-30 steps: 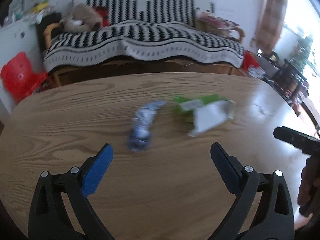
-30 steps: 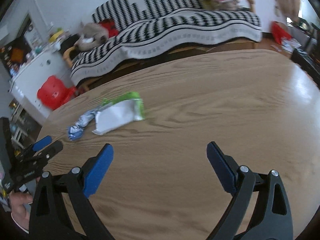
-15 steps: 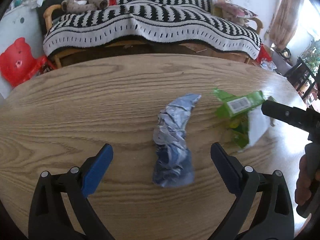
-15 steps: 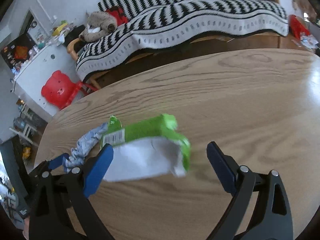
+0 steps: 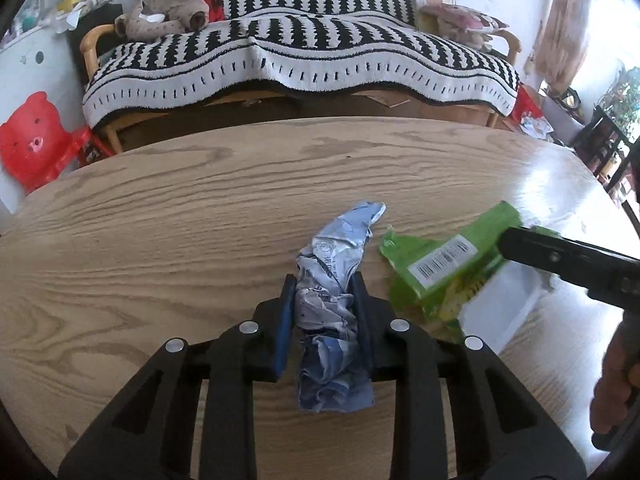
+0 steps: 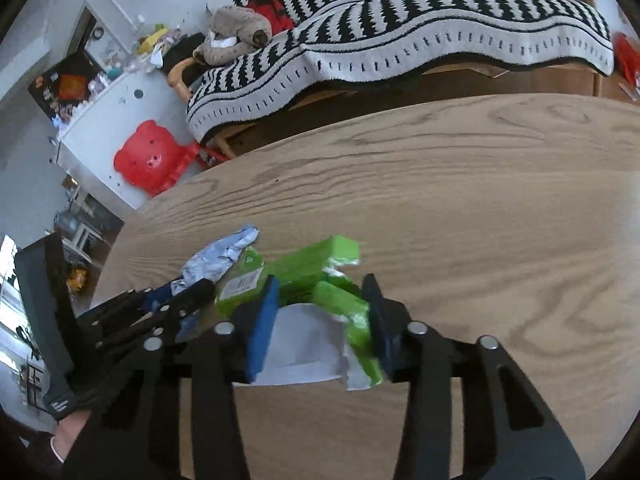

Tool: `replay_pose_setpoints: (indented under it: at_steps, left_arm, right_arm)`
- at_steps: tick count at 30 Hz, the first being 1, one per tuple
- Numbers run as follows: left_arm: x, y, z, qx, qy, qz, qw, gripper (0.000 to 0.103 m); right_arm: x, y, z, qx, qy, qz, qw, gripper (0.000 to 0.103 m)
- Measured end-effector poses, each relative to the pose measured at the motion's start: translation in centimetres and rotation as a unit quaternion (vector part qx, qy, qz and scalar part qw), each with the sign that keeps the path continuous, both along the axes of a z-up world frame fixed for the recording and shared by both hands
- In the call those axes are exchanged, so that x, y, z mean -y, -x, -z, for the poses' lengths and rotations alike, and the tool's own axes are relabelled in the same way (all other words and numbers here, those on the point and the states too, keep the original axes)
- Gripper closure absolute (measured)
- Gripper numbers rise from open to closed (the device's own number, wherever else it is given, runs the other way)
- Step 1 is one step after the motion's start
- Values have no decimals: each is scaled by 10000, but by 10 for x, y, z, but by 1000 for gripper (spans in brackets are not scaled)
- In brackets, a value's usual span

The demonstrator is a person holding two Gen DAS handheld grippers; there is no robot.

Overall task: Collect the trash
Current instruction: 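Grasp the crumpled foil wrapper with the left tool while the right tool grasps the green packet, then carry the foil wrapper and green packet over the black bin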

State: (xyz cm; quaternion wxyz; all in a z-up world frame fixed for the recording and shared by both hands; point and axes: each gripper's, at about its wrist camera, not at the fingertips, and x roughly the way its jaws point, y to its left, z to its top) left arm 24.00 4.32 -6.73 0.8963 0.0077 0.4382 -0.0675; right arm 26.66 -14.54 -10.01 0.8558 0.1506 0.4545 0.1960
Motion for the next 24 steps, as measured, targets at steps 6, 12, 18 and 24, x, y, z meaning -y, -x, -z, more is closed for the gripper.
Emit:
replay_pose_setpoints:
  at_steps: [6,12,18,24]
  left_arm:
    - [12,20,-25,92,154,-5,9998,77]
    - [49,63,-53,204,314,391,9985,77]
    - [97,112,-70,279,407,751,9960,77]
    - [139,134,-74,291,415,1087,9928,77]
  right_arm:
    - [25,51,-24,190,185,203,9994,71]
    - [67,115,-42,300,324,609,9972,76]
    - [118,175,-63,435,353,1105,9923,83]
    - [152,216,-69,508,589,1361,9876,84]
